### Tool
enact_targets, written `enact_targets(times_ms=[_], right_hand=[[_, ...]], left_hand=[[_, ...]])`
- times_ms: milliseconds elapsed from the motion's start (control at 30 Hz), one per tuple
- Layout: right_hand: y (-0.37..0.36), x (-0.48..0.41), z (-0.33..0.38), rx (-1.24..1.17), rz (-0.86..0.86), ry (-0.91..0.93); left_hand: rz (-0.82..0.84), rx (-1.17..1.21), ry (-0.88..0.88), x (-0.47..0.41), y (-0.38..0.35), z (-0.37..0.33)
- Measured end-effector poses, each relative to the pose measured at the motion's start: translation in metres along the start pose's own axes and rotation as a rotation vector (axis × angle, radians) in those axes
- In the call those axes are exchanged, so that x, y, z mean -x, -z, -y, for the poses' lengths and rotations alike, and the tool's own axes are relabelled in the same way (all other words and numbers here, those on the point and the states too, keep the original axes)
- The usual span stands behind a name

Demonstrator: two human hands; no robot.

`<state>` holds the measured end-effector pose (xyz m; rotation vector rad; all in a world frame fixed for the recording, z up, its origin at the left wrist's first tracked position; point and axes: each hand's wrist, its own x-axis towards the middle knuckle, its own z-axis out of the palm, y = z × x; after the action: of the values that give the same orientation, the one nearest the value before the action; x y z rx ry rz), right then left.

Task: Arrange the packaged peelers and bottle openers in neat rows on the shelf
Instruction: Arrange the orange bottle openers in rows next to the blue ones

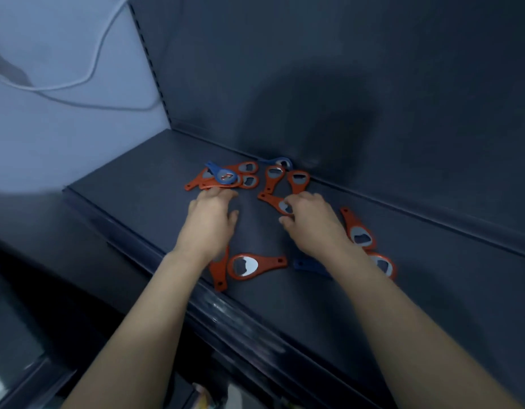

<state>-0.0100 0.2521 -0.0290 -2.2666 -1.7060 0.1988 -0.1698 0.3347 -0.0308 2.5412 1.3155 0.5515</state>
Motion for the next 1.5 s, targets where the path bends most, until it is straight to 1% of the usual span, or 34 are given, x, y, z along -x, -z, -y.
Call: enact_targets(times_ms=[167,300,500,600,800,933,1033,1133,1233,1333,1400,1500], right_hand=[[-0.002,-0.040,-0.005,0.064,0.005,0.002],[-0.008,-0.074,-0.010,0.116,-0.003,-0.029],[-0.022,-0.109,-0.008,0.126,-0.038,-0.106],[-0.030,-0.119,-0.002,0.133,-0.061,-0.137],[-0.035,-0.135,0.008,0.181,-0.143,-0.266],[-0.032,-0.133,0.001,0.154,-0.236,-0.288],[-0.026,-0.127,-0.007,0.120,-0.315,-0.277],[-0.023,-0.111,-0.019,0.101,-0.299,-0.245],[-0.018,-0.087,-0.031,0.035,-0.275,-0.225],[-0.010,-0.062,-0.044,-0.061,-0.216,-0.192],[-0.005,-0.044,-0.055,-0.098,-0.178,-0.175],[0.002,-0.017,-0.072,-0.137,-0.167,-0.195]], left_hand=[[0.045,-0.081,0.002,-0.048,0.001,0.013],[0.169,-0.153,-0.027,-0.091,-0.008,0.035],[0.312,-0.039,-0.040,-0.130,-0.019,0.066],[0.367,-0.066,-0.050,-0.142,-0.019,0.069],[0.363,0.024,-0.103,-0.148,-0.018,0.074],[0.327,0.116,-0.098,-0.146,-0.023,0.074],[0.269,0.209,-0.082,-0.142,-0.027,0.066],[0.240,0.210,-0.118,-0.139,-0.032,0.054],[0.309,0.233,-0.149,-0.134,-0.038,0.037],[0.391,0.235,-0.219,-0.125,-0.040,0.010],[0.406,0.208,-0.258,-0.112,-0.039,-0.011],[0.475,0.200,-0.292,-0.084,-0.036,-0.041]])
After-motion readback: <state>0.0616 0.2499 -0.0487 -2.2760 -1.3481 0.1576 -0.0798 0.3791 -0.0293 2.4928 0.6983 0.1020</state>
